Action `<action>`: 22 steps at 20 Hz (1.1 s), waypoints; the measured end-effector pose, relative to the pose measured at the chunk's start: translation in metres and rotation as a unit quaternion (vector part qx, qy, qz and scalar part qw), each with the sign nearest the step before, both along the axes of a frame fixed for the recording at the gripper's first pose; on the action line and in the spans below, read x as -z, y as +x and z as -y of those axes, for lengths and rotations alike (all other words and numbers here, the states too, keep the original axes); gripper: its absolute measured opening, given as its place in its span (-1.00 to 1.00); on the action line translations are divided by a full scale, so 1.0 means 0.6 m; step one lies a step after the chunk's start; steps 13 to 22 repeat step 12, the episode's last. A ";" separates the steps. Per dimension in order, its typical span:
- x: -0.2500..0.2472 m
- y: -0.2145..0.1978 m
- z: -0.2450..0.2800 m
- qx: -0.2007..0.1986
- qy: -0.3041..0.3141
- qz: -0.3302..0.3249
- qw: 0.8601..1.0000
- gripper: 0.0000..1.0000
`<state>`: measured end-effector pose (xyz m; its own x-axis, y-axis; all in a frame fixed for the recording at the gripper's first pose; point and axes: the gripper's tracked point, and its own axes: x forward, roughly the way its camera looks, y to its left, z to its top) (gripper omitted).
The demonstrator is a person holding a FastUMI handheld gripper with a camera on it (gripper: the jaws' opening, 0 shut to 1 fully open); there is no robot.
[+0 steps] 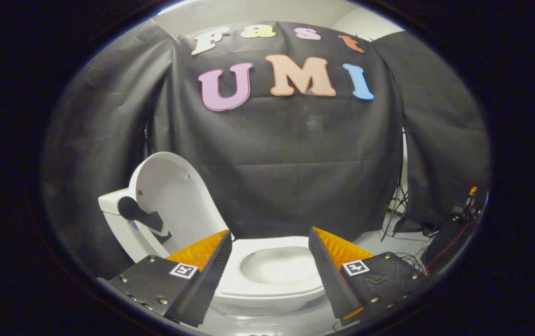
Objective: Open the toilet lid.
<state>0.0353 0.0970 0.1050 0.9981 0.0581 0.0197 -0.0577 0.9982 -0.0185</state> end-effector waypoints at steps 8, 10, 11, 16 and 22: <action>-0.029 -0.006 0.001 0.000 0.002 0.031 1.000 0.94; -0.027 -0.006 0.003 0.001 0.004 0.030 1.000 0.94; -0.028 -0.006 0.003 0.000 0.005 0.031 1.000 0.94; -0.028 -0.005 0.004 0.002 0.005 0.031 1.000 0.94; -0.028 -0.005 0.004 0.002 0.005 0.031 1.000 0.94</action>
